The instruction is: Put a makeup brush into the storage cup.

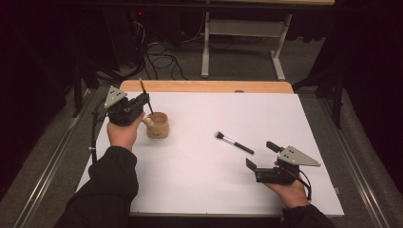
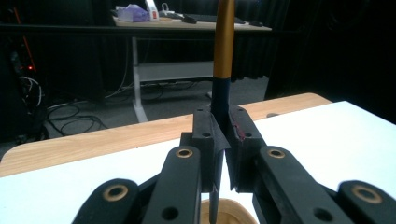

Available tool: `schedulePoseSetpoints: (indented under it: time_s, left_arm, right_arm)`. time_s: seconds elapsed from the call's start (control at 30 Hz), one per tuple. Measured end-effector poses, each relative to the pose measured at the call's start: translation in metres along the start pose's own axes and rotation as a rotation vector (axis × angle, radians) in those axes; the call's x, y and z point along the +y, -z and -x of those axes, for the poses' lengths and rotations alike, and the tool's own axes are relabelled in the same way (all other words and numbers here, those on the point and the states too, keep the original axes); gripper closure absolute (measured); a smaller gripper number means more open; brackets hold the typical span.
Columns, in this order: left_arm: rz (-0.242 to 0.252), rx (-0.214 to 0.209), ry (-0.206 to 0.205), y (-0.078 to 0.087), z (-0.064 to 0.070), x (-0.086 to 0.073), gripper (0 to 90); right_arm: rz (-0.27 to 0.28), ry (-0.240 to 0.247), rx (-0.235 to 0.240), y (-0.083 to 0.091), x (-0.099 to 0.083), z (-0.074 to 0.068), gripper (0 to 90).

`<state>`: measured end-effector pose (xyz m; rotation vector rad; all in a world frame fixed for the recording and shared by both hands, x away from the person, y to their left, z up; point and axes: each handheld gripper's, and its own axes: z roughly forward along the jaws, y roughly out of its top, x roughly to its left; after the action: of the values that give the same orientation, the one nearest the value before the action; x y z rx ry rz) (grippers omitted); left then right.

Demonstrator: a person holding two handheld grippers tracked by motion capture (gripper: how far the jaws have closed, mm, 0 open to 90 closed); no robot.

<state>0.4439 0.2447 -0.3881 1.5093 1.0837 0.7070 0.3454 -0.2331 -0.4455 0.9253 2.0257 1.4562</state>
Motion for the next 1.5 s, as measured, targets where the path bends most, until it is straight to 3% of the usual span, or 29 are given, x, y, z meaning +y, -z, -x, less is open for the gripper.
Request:
schedulePoseSetpoints:
  time_s: [0.53, 1.5]
  left_arm:
    - [-0.046, 0.026, 0.007, -0.006, -0.007, -0.012, 83.2]
    - [-0.114, 0.016, 0.057, -0.011, -0.012, -0.042, 82.9]
  right_arm:
    - [0.002, 0.003, 0.003, 0.000, 0.000, -0.001, 3.9]
    - [-0.015, 0.010, 0.003, -0.002, -0.002, -0.001, 5.4]
